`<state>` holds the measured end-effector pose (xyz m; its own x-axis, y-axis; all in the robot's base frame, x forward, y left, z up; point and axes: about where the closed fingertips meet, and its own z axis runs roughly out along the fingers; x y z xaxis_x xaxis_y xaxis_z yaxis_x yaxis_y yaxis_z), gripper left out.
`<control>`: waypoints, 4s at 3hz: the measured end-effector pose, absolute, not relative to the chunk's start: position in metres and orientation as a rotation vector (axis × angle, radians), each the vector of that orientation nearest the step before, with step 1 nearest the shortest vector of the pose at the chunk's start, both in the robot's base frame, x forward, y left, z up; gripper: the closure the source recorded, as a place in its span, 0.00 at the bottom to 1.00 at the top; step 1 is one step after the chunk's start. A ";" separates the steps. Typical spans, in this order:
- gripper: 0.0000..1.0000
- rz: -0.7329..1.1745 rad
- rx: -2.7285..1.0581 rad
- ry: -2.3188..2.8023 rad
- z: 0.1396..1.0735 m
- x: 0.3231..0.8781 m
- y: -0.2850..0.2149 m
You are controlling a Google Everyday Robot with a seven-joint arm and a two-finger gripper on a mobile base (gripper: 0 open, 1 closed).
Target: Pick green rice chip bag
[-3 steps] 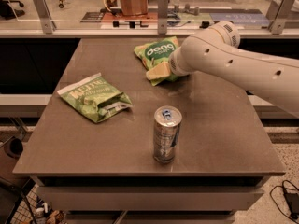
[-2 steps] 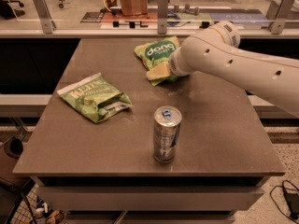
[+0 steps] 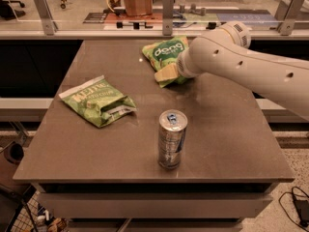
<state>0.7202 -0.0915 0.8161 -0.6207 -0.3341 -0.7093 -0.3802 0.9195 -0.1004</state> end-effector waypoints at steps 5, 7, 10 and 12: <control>1.00 0.076 -0.505 2.289 0.820 0.720 -0.091; 1.00 0.128 -0.513 2.267 0.822 0.722 -0.090; 1.00 0.324 -0.559 2.070 0.883 0.736 -0.103; 1.00 0.422 -0.619 1.958 0.934 0.731 -0.120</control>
Offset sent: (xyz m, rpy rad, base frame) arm 0.0000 0.0000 0.0010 0.0000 0.0000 0.0001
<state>0.7313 -0.1197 0.9337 -0.3712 -0.2399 -0.8970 -0.5882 0.8083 0.0273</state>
